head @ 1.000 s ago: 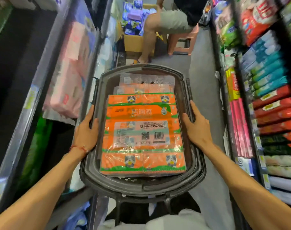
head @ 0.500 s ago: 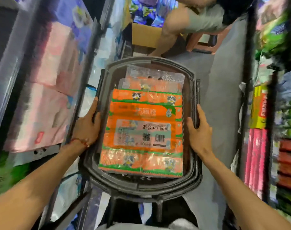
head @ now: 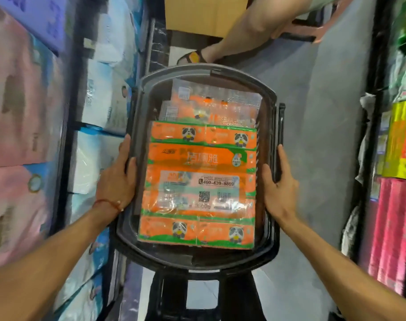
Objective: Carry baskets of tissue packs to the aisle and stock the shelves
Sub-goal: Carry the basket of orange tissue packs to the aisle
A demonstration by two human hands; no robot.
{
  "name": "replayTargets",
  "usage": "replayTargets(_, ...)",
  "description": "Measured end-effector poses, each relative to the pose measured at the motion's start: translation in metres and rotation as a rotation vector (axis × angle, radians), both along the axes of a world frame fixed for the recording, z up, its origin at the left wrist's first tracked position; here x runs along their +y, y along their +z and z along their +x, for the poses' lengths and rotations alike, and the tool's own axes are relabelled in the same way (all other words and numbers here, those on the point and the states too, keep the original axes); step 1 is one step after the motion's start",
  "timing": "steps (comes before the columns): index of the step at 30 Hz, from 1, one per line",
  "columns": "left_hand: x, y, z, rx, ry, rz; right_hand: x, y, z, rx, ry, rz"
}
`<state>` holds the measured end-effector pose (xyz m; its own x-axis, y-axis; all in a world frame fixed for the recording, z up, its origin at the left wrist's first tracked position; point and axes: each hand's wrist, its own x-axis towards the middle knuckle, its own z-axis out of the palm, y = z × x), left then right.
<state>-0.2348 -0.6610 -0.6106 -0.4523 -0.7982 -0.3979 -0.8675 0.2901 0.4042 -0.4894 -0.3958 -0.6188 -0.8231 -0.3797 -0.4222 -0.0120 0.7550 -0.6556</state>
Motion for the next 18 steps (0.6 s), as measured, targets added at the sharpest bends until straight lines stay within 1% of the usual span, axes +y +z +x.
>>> replayTargets(6, -0.033, -0.110, 0.001, 0.001, -0.051, -0.003, -0.030, -0.092, 0.015, 0.011, -0.061, -0.042)
replayTargets(10, -0.046, -0.157, 0.000, 0.005, -0.051, -0.013, -0.044, -0.138, 0.015, 0.037, -0.076, -0.030)
replayTargets(15, -0.051, -0.174, -0.010, -0.016, -0.056, -0.053, -0.042, -0.166, 0.016, 0.085, -0.089, 0.011)
replayTargets(18, -0.056, -0.172, -0.024, -0.018, -0.056, -0.051, -0.047, -0.163, 0.008, 0.082, -0.071, 0.024)
